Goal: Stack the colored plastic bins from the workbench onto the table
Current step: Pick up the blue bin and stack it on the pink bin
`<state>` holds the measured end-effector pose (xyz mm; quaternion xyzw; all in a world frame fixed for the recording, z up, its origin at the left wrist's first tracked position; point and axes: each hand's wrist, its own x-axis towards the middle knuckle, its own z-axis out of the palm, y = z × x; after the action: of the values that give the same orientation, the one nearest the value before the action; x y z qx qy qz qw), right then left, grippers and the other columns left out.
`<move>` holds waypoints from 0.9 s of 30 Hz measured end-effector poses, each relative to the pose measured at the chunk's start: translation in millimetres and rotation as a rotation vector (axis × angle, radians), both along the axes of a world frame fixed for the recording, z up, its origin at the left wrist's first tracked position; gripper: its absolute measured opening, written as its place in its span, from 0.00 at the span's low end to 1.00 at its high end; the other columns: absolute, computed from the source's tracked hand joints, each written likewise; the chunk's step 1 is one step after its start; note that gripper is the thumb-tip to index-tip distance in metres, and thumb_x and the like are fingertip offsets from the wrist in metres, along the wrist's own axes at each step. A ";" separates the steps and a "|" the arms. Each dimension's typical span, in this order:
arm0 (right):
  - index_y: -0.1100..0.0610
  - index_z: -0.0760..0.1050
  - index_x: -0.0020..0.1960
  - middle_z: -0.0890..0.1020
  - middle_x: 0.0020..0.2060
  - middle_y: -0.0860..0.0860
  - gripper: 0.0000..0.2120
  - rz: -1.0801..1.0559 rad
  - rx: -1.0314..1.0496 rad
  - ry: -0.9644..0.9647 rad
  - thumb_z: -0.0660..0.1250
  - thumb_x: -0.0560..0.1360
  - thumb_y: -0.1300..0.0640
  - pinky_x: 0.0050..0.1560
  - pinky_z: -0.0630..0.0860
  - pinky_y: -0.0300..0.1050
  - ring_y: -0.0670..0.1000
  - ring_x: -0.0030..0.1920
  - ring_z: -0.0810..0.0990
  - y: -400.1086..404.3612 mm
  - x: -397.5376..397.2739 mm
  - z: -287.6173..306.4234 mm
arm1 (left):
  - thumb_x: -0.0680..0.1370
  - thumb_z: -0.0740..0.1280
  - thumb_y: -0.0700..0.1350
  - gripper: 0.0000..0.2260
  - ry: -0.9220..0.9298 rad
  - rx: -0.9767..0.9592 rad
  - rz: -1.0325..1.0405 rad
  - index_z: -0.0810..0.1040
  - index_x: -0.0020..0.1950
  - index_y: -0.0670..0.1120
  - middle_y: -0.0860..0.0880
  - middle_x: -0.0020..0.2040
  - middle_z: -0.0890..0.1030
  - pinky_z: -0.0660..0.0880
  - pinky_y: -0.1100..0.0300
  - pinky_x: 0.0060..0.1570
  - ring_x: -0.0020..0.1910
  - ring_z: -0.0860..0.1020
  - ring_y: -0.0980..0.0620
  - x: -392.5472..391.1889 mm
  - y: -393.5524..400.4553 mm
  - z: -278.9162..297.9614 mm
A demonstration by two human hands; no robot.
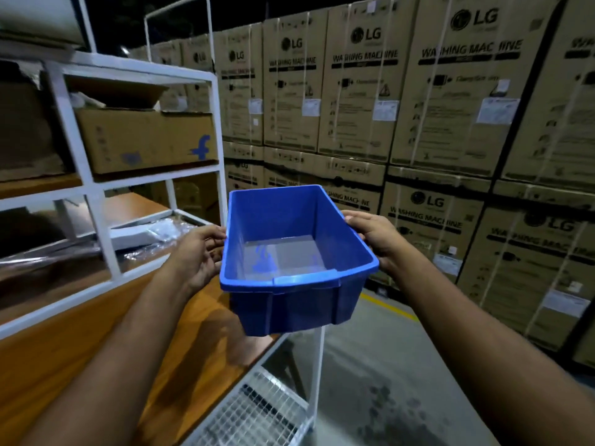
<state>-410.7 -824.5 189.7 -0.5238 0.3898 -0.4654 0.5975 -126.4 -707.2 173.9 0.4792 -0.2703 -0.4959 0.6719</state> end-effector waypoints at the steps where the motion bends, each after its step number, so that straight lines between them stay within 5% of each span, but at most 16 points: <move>1: 0.59 0.81 0.59 0.84 0.54 0.59 0.12 -0.001 -0.022 0.011 0.66 0.77 0.62 0.40 0.81 0.45 0.56 0.49 0.83 -16.7 1.7 6.1 | 0.73 0.62 0.38 0.02 0.000 -0.011 0.002 0.74 0.43 0.43 0.44 0.42 0.76 0.78 0.62 0.28 0.35 0.71 0.51 1.0 -15.5 4.4; 12: 0.63 0.78 0.62 0.83 0.52 0.59 0.14 0.078 -0.029 -0.010 0.64 0.78 0.66 0.36 0.81 0.43 0.54 0.45 0.83 -174.0 33.3 15.4 | 0.75 0.62 0.37 0.02 -0.045 -0.028 0.130 0.74 0.46 0.41 0.42 0.49 0.78 0.81 0.56 0.38 0.44 0.78 0.47 -1.9 -127.5 21.9; 17: 0.60 0.79 0.62 0.83 0.54 0.58 0.14 0.223 -0.046 0.040 0.64 0.78 0.66 0.40 0.81 0.46 0.55 0.50 0.84 -253.1 46.5 9.7 | 0.74 0.64 0.37 0.07 -0.101 -0.048 0.272 0.74 0.52 0.41 0.44 0.45 0.78 0.81 0.57 0.36 0.41 0.79 0.49 -16.2 -169.6 13.5; 21: 0.62 0.78 0.62 0.83 0.51 0.58 0.14 0.378 -0.028 0.042 0.62 0.78 0.68 0.37 0.82 0.43 0.52 0.44 0.84 -303.3 48.5 6.2 | 0.74 0.63 0.37 0.05 -0.154 -0.031 0.387 0.77 0.43 0.42 0.50 0.36 0.82 0.76 0.59 0.35 0.38 0.79 0.52 -40.5 -196.8 1.9; 27: 0.62 0.77 0.63 0.84 0.50 0.57 0.15 0.542 -0.009 0.051 0.62 0.78 0.68 0.38 0.82 0.42 0.50 0.43 0.84 -360.2 51.5 -17.6 | 0.72 0.60 0.33 0.10 -0.207 -0.021 0.468 0.80 0.45 0.41 0.50 0.40 0.83 0.71 0.56 0.41 0.39 0.77 0.51 -63.9 -223.1 -15.8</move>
<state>-359.2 -1184.7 172.2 -0.6232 0.2483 -0.2769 0.6880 -190.3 -930.3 158.0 0.5701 -0.2245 -0.2724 0.7419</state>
